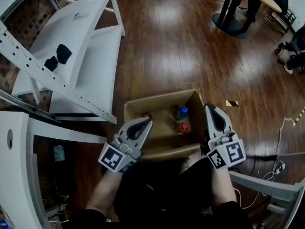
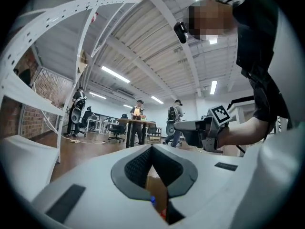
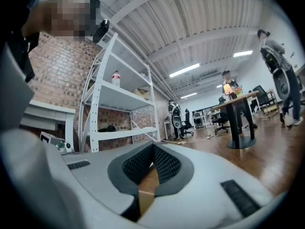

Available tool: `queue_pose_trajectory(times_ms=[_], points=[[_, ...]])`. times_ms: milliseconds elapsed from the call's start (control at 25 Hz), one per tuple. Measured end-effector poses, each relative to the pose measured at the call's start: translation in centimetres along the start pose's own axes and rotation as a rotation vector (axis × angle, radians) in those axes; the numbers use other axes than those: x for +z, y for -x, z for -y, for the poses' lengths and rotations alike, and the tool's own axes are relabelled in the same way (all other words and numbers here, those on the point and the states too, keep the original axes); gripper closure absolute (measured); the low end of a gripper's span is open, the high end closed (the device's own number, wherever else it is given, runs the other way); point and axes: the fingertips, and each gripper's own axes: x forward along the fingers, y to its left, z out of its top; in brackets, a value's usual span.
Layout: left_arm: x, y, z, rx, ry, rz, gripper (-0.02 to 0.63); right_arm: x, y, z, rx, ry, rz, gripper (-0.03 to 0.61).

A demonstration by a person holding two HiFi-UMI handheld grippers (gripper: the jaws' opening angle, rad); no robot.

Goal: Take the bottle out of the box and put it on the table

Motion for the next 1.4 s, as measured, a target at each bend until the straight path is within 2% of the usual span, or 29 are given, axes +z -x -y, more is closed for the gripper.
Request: queue_pose_trajectory(times_ms=[160,400,600,720,840,960,1040,1120,1160,1280,1400], points=[[-3.7,-1.3,1.1,-0.076,-0.029,-0.001,0.61,-3.0,-0.3,-0.3,0.03,0.049,-0.004,0.575],[-6.6,-4.2,1.6,-0.13,-0.002,-0.064,0.609,-2.8,-1.2,1.0,0.044,0.05,-0.015,0.575],[-11.5,-6.7,2.9,-0.239,-0.044,-0.184,0.61,-3.1,-1.7,3.5,0.01,0.018,-0.022,0.575],[-14.9,-8.3,4.7,-0.326,-0.067,-0.245,0.609,-3.9,-0.8,4.9,-0.036,0.042,-0.047,0.575],[-18.8,-8.9,5.9,-0.386,-0.091,-0.341,0.609,-5.2,0.4,5.0,-0.055,0.062,-0.086,0.575],[-22.8,-9.0,6.4,-0.428,-0.08,-0.438,0.547,-5.5,1.5,5.6,-0.05,0.031,-0.095,0.575],[-25.4,-9.1,6.9,-0.455,-0.06,-0.496,0.543,-5.6,2.5,6.4,-0.061,0.001,-0.103,0.575],[-27.7,-9.1,7.4,-0.48,-0.041,-0.544,0.436,-5.9,3.1,7.2,-0.081,-0.002,-0.121,0.575],[-28.8,-9.1,7.6,-0.491,-0.035,-0.562,0.408,-6.1,3.3,7.5,-0.088,0.0,-0.131,0.575],[-31.8,-9.4,7.7,-0.501,-0.046,-0.608,0.376,-6.2,3.6,7.4,-0.086,0.031,-0.154,0.575],[-34.8,-9.3,7.4,-0.502,-0.053,-0.66,0.299,-6.3,3.7,7.2,-0.081,0.057,-0.166,0.575]])
